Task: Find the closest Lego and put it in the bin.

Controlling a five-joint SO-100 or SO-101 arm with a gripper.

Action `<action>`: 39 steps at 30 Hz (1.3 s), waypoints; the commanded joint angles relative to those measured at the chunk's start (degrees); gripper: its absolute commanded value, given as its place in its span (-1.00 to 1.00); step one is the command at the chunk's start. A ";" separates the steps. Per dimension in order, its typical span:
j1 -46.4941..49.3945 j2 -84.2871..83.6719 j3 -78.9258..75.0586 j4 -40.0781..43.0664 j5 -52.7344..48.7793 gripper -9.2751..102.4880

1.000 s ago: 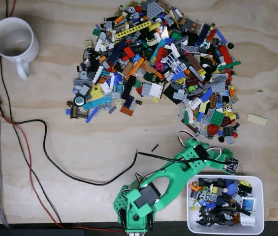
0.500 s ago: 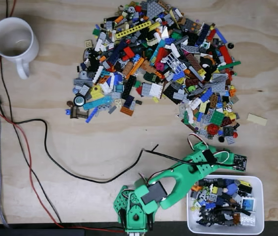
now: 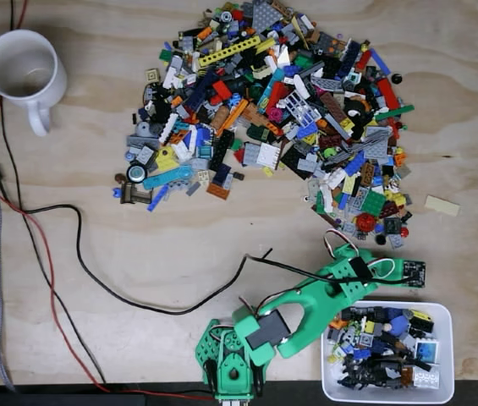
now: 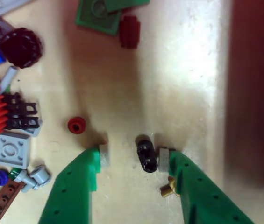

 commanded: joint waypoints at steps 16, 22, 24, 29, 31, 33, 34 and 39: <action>-4.83 -1.23 -1.58 -2.55 1.23 -0.71; -5.36 -0.79 -2.11 -2.29 2.64 -0.73; -5.63 -0.44 -2.55 -2.11 3.08 -0.73; -6.42 1.93 -7.29 3.08 4.48 -0.73; -6.59 3.60 -10.63 6.50 4.66 -0.73; -6.33 5.45 -14.06 10.20 4.48 -0.73; -6.06 6.50 -15.64 12.04 4.39 -0.73; -2.02 11.69 -21.36 19.34 4.22 -0.73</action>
